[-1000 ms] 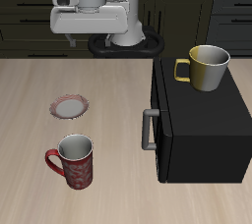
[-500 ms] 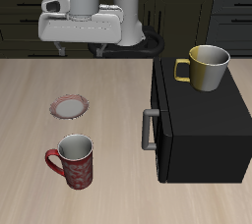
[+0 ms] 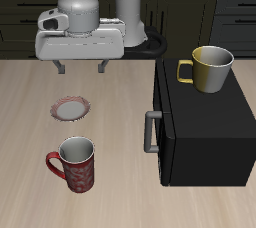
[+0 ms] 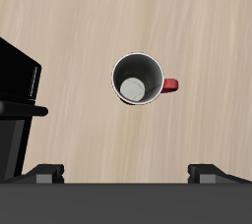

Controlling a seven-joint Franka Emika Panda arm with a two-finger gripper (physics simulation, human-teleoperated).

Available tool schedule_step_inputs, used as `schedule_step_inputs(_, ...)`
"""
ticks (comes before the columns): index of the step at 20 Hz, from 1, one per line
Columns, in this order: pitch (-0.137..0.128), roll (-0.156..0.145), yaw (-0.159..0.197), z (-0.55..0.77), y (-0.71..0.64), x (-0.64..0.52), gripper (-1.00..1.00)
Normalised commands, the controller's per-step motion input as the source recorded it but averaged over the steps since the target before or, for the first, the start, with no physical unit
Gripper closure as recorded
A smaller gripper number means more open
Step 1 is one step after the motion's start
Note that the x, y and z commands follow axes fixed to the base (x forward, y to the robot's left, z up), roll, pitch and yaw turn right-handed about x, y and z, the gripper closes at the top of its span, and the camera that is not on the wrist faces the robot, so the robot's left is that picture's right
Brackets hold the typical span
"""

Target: Place the red mug on the plate

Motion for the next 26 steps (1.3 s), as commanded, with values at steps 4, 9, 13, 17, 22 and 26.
schedule_step_inputs(4,-0.009,-0.006,0.001,0.02,0.00,0.34,-1.00)
schedule_step_inputs(9,-0.024,-0.021,-0.009,0.01,-0.01,0.21,-1.00)
schedule_step_inputs(13,-0.019,0.023,-0.016,-0.04,0.07,0.21,-1.00)
schedule_step_inputs(17,-0.013,-0.001,0.006,-0.17,0.01,0.15,-1.00)
schedule_step_inputs(22,-0.025,0.003,0.009,-0.20,0.07,0.05,-1.00)
schedule_step_inputs(26,-0.057,0.008,0.026,-0.18,0.10,0.02,-1.00)
